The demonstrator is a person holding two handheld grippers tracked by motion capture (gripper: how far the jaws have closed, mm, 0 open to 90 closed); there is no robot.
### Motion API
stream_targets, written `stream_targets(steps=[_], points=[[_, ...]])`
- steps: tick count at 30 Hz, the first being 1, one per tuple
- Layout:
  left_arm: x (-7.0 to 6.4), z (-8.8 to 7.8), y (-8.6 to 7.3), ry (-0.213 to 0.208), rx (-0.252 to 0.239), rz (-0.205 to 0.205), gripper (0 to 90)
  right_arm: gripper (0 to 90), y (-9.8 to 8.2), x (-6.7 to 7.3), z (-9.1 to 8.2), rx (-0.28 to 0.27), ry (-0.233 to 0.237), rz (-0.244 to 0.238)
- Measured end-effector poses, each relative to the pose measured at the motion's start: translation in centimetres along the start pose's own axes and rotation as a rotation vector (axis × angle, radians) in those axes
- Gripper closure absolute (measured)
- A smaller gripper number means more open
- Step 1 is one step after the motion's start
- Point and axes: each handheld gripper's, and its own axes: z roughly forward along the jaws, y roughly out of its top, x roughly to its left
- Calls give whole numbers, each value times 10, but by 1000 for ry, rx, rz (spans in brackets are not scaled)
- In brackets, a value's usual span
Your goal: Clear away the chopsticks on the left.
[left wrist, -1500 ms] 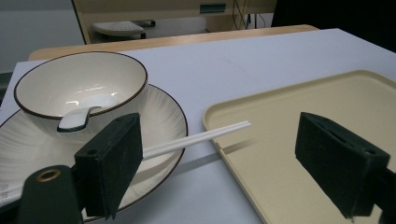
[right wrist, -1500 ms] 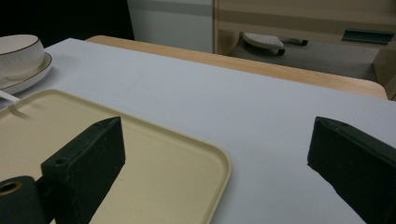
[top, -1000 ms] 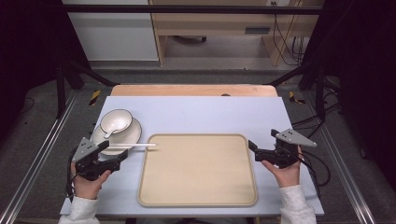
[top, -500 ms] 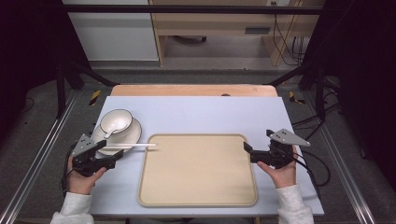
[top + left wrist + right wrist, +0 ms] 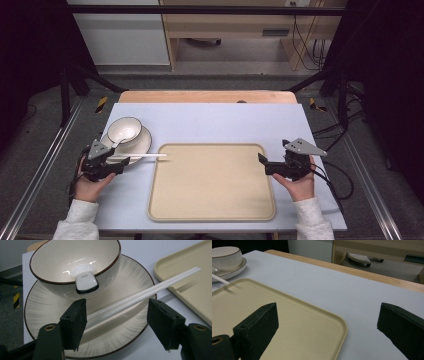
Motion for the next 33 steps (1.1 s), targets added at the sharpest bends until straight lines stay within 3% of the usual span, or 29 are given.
stream_targets(steps=[15,24,33], points=[[2,15,-2,42,51,59,422,40,-1,1,1,6,-1,-4],[-3,13,-1,47,67,83,511,40,0,-1,-1,-1,-5,-6],[-9,6,1,36,45,93,521,40,0,-1,-2,-2,-9,-9]])
